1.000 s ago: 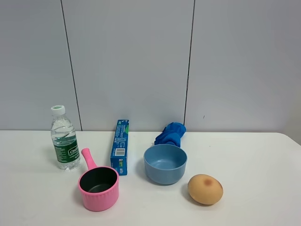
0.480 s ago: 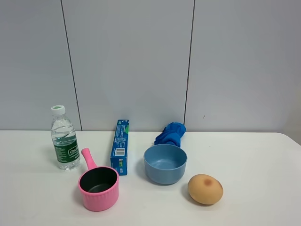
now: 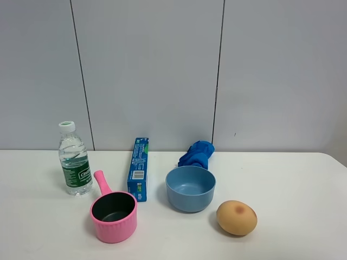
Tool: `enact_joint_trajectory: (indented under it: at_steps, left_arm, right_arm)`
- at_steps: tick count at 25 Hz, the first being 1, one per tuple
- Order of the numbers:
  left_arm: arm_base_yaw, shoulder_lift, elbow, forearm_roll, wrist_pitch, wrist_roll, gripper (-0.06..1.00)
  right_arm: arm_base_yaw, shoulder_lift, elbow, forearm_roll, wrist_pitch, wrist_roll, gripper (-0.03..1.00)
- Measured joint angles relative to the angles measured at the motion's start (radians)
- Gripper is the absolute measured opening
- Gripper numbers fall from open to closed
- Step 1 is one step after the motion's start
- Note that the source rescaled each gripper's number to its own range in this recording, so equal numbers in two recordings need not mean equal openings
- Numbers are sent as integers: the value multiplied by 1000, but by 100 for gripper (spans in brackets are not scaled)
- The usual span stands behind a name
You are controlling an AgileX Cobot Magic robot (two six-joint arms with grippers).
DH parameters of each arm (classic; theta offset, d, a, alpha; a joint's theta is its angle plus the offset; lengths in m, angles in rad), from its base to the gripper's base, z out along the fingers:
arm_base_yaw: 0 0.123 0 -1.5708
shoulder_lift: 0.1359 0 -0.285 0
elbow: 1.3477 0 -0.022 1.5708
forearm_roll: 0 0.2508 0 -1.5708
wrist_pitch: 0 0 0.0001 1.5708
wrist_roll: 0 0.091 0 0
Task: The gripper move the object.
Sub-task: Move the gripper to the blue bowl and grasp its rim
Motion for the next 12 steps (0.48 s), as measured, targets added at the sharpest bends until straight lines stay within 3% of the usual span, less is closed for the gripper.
enact_joint_trajectory:
  at_steps: [3,12]
  left_arm:
    - [0,0,0,0,0,0,100]
    - [0,0,0,0,0,0,100]
  right_arm:
    - [0,152,-71,96,-33,31,78]
    - [0,652,-343,358,-19,-103,78]
